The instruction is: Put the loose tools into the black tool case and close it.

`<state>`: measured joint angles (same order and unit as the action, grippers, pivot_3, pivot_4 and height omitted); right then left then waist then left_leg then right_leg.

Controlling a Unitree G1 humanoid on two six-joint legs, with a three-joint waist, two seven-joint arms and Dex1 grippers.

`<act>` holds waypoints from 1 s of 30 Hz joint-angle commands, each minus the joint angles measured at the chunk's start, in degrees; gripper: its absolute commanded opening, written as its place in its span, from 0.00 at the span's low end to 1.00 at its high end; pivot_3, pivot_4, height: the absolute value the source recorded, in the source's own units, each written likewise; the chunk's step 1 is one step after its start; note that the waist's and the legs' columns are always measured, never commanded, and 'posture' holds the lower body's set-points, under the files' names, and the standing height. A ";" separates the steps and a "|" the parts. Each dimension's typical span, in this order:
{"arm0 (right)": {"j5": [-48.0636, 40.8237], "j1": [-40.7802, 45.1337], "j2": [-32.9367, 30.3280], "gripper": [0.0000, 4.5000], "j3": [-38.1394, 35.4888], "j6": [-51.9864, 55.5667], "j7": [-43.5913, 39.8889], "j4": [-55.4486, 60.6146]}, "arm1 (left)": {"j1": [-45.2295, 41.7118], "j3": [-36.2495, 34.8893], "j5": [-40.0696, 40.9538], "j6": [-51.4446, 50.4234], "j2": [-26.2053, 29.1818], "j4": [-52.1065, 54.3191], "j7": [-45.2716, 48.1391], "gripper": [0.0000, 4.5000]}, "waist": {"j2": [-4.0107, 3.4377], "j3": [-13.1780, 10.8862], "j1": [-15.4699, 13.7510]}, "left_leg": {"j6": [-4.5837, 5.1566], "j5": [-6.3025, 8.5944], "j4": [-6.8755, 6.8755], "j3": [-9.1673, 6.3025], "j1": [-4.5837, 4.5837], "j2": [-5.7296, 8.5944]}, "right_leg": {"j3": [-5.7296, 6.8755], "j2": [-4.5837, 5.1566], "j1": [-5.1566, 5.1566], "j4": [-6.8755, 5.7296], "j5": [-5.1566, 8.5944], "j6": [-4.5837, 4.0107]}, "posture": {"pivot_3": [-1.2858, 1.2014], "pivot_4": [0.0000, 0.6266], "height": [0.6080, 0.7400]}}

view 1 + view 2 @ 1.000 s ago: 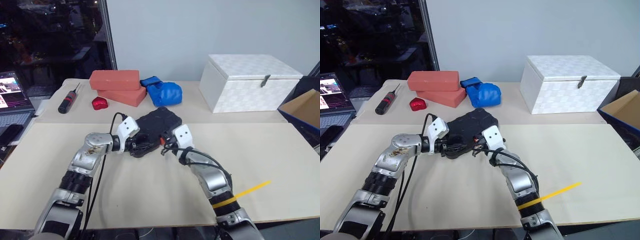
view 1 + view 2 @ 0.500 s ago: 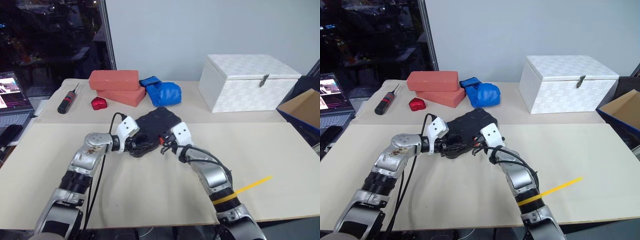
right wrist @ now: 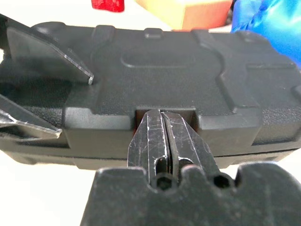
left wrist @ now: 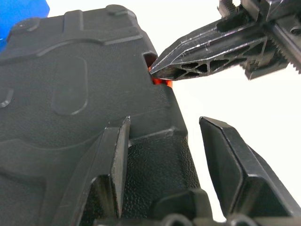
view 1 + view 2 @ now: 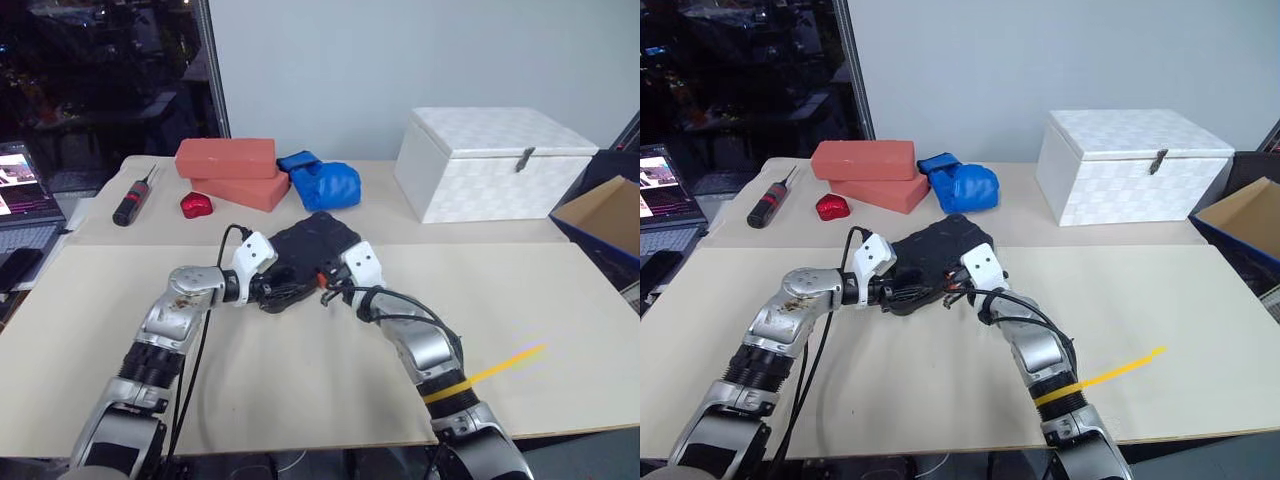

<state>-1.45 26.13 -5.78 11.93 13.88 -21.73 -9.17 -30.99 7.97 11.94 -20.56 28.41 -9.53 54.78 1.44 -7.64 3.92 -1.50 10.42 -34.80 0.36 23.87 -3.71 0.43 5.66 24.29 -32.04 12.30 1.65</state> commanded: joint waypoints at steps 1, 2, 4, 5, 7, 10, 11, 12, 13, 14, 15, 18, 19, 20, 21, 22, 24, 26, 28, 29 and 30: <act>-3.82 -3.84 -1.57 0.14 -2.87 -2.30 -3.24 5.02 | 3.88 -1.93 2.04 1.88 -1.61 2.01 -0.98 0.56 | -0.18 -0.14 -0.50 | 0.00 0.00 -0.03 0.20 -0.06 0.02 | 0.11 0.21 0.05 -0.17 -0.12 -0.01 | 0.52 0.24 1.00; -4.58 -4.46 -1.89 0.18 -3.64 -2.76 -3.68 6.79 | 4.56 -2.67 2.72 2.00 -1.94 2.74 -1.20 0.56 | -0.25 -0.26 -0.85 | 0.00 0.00 -0.02 0.37 -0.10 0.03 | 0.17 0.41 0.08 -0.23 -0.34 -0.04 | 0.52 0.24 1.00; -5.95 -5.90 -3.28 0.34 -4.83 -2.29 -4.78 11.09 | 5.15 -4.07 4.35 2.65 -2.25 3.48 -0.47 0.56 | -0.03 -0.40 -1.56 | 0.01 -0.02 -0.22 1.22 -0.07 0.23 | 0.15 0.74 0.46 -1.15 -0.85 0.01 | 0.52 0.24 1.00; -7.13 -6.69 -3.92 0.41 -5.79 -1.57 -5.01 13.73 | 5.31 -4.95 5.16 2.92 -2.40 3.76 -0.60 0.56 | 0.14 -0.50 -1.84 | 0.01 -0.03 -0.33 1.33 -0.06 0.37 | 0.13 0.75 0.48 -1.31 -1.24 0.01 | 0.52 0.24 1.00; -8.89 -7.94 -5.02 0.58 -7.07 -0.64 -5.61 17.76 | 5.57 -6.07 6.36 2.72 -2.41 4.41 -0.88 0.56 | 0.24 -0.63 -2.37 | 0.05 -0.06 -0.31 1.46 0.20 0.42 | 0.11 0.64 0.96 -1.71 -1.71 0.00 | 0.52 0.24 1.00; -12.22 -10.58 -7.78 0.79 -8.79 1.81 -7.60 24.95 | 6.48 -8.49 11.06 -1.59 -1.75 7.32 0.35 0.56 | 0.25 -0.65 -2.92 | 0.40 -0.23 -0.16 1.31 0.51 0.18 | 0.08 0.13 1.41 -2.04 -1.34 0.21 | 0.52 0.24 1.00; -13.18 -11.78 -9.14 0.89 -9.29 2.58 -8.40 27.54 | 7.21 -9.60 13.17 -3.32 -1.33 9.02 0.83 0.61 | 0.26 -0.66 -2.94 | 0.28 -0.05 -0.16 1.31 0.60 0.04 | 0.07 -0.03 1.50 -2.06 -1.22 0.15 | 0.52 0.24 1.00; -14.69 -13.34 -10.87 0.95 -10.14 3.72 -9.51 30.55 | 8.27 -10.97 15.46 -4.80 -0.74 11.02 1.41 0.67 | 0.30 -0.68 -2.95 | 0.29 0.09 -0.19 1.30 0.62 -0.06 | 0.07 -0.14 1.52 -2.06 -1.12 0.16 | 0.52 0.24 1.00; -16.04 -14.92 -12.57 1.00 -11.03 4.71 -10.57 33.25 | 9.38 -11.83 16.77 -6.09 0.14 12.82 1.66 0.74 | 0.31 -0.70 -2.93 | 0.35 0.16 -0.22 1.31 0.64 -0.11 | 0.07 -0.20 1.52 -2.05 -1.05 0.16 | 0.52 0.24 1.00; -17.09 -16.01 -13.82 1.00 -11.63 5.47 -11.18 35.13 | 10.18 -12.35 17.65 -7.08 0.79 14.13 1.74 0.82 | 0.34 -0.73 -2.92 | 0.41 0.25 -0.21 1.31 0.65 -0.11 | 0.07 -0.20 1.53 -2.04 -0.99 0.10 | 0.52 0.24 1.00; -19.26 -18.58 -16.31 1.00 -13.60 6.59 -12.93 38.28 | 11.87 -13.57 18.97 -8.54 2.18 16.26 1.74 0.86 | 0.36 -0.75 -2.94 | 0.49 0.36 -0.23 1.32 0.65 -0.11 | 0.06 -0.20 1.53 -2.04 -0.94 0.05 | 0.52 0.24 1.00; -23.89 -25.19 -22.52 1.00 -18.82 8.71 -16.86 44.55 | 16.10 -16.45 22.28 -12.05 5.71 21.10 2.00 0.99 | 0.41 -0.89 -3.15 | 0.36 0.54 -0.29 1.34 0.71 -0.11 | 0.07 -0.17 1.54 -2.00 -0.83 0.08 | 0.52 0.24 1.00; -25.63 -28.33 -24.79 1.00 -21.78 9.13 -18.39 46.43 | 18.11 -17.86 23.58 -13.18 7.25 23.00 2.30 0.99 | 0.45 -0.94 -3.18 | 0.29 0.62 -0.37 1.35 0.71 -0.12 | 0.07 -0.16 1.53 -2.00 -0.75 0.15 | 0.52 0.24 1.00; -26.89 -31.18 -26.85 1.00 -24.48 9.18 -19.69 47.95 | 19.93 -19.18 24.75 -14.22 8.64 24.74 2.47 0.99 | 0.48 -1.01 -3.21 | 0.22 0.67 -0.43 1.36 0.71 -0.12 | 0.06 -0.14 1.52 -2.00 -0.68 0.25 | 0.52 0.24 1.00; -27.92 -34.33 -28.66 1.00 -27.63 8.98 -21.15 49.30 | 22.09 -20.72 25.66 -15.08 10.17 26.47 2.65 0.99 | 0.59 -1.13 -3.30 | 0.12 0.76 -0.43 1.37 0.70 -0.12 | 0.06 -0.13 1.52 -2.01 -0.63 0.31 | 0.52 0.24 1.00; -29.00 -37.60 -30.29 1.00 -30.69 8.69 -22.81 50.46 | 24.43 -22.24 26.28 -15.57 11.59 28.03 2.98 0.99 | 0.64 -1.23 -3.38 | 0.09 0.77 -0.48 1.37 0.70 -0.13 | 0.07 -0.13 1.50 -2.01 -0.59 0.29 | 0.52 0.24 1.00; -29.41 -42.61 -31.96 1.00 -35.25 7.13 -25.08 51.37 | 28.63 -24.44 26.38 -15.26 13.68 30.05 3.58 0.99 | 0.75 -1.38 -3.51 | 0.08 0.76 -0.57 1.36 0.69 -0.16 | 0.07 -0.14 1.50 -2.03 -0.54 0.26 | 0.52 0.24 1.00; -29.35 -46.15 -32.70 1.00 -38.45 5.49 -26.72 51.33 | 32.00 -25.78 26.24 -14.46 15.08 31.04 4.01 0.99 | 0.81 -1.51 -3.60 | 0.05 0.75 -0.65 1.36 0.53 -0.21 | 0.07 -0.17 1.36 -2.06 -0.47 0.09 | 0.52 0.24 1.00; -28.85 -49.65 -32.95 1.00 -42.21 3.52 -28.54 50.94 | 35.57 -27.47 25.71 -13.55 16.14 31.59 4.39 0.99 | 0.65 -1.74 -3.65 | 0.00 0.79 -0.95 1.31 0.30 -0.29 | 0.10 -0.22 1.02 -2.08 -0.32 -0.23 | 0.52 0.24 1.00; -28.61 -50.74 -32.94 1.00 -43.47 2.71 -29.14 50.73 | 36.74 -28.03 25.58 -13.23 16.44 31.75 4.44 0.99 | 0.55 -1.85 -3.72 | -0.02 0.80 -1.04 1.31 0.27 -0.30 | 0.10 -0.21 0.95 -2.07 -0.31 -0.24 | 0.52 0.24 1.00; -28.49 -51.99 -33.09 1.00 -44.85 1.94 -29.95 50.38 | 37.94 -28.50 25.46 -12.72 16.60 31.77 4.63 0.99 | 0.49 -1.93 -3.76 | -0.29 0.96 -1.11 1.31 0.26 -0.29 | 0.09 -0.18 0.91 -2.06 -0.31 -0.24 | 0.52 0.24 1.00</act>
<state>-29.86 -24.96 -38.03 -28.98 18.75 -50.04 40.32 5.95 -18.39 37.27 -35.00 44.23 20.56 58.73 1.93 -9.57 0.16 -2.02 11.52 -36.00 1.68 24.12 -3.99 0.52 5.50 25.18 -34.10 11.99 1.42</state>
